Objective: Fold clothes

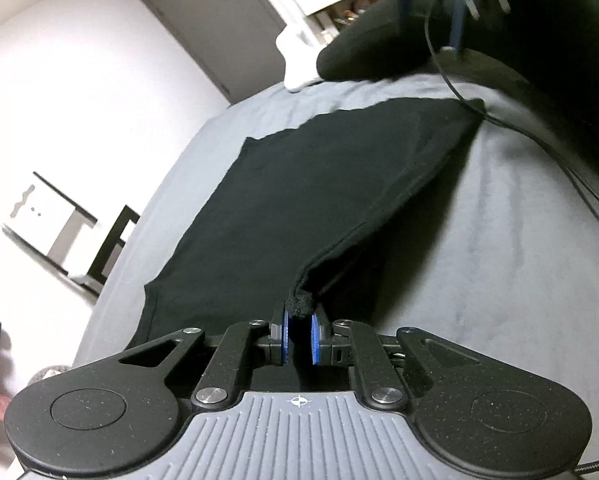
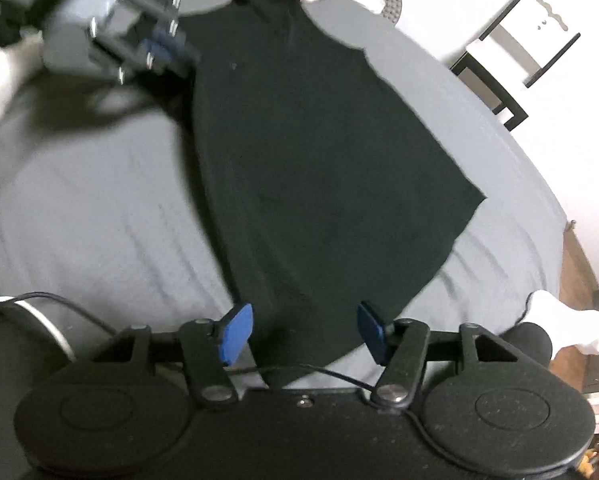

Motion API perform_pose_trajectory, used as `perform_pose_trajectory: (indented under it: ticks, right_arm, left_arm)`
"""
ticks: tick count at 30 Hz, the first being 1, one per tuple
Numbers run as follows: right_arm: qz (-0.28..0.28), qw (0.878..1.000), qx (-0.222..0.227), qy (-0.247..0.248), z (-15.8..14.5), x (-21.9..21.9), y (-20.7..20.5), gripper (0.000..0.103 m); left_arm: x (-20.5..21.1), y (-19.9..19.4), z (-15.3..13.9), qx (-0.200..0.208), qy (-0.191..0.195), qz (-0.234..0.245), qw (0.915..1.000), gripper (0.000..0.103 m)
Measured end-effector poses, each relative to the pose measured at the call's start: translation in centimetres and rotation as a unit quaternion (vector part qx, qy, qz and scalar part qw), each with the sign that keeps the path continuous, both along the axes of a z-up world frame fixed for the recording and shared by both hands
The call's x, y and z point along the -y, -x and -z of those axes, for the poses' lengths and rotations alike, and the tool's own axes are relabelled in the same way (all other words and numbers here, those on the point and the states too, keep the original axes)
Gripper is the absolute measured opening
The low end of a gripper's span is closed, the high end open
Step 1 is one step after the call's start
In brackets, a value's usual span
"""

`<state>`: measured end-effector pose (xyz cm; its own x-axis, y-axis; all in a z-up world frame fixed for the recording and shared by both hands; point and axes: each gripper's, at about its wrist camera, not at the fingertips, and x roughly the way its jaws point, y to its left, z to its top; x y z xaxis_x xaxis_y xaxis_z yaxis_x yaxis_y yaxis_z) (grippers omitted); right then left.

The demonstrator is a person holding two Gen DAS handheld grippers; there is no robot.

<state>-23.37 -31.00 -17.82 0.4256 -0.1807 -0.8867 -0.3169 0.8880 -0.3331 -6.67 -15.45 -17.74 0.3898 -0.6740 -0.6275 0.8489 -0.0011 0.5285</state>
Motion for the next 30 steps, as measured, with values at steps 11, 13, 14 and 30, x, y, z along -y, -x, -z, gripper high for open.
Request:
perform_pose_trajectory:
  ticks: [11,13,14,30]
  right_arm:
    - [-0.034,0.970,-0.006,0.239,9.7,-8.3,-2.3,0.055]
    - [-0.037,0.967,-0.009,0.252,10.4,-8.5,-2.8,0.056]
    - [-0.043,0.966,-0.007,0.257,10.6,-8.6,-2.8,0.057]
    - [-0.011,0.952,0.054,0.303,8.3,-7.5,-2.0,0.025]
  left_arm:
    - [-0.3,-0.6,-0.4,-0.029,0.017,-0.016,0.9993,0.010]
    - [-0.3,-0.8,-0.6,-0.041,0.023,-0.026,0.9986,0.010]
    - [-0.3,-1.0,-0.8,-0.046,0.027,-0.030,0.9981,0.010]
    - [-0.1,-2.1,-1.2,-0.069,0.040,-0.066,0.9946,0.010]
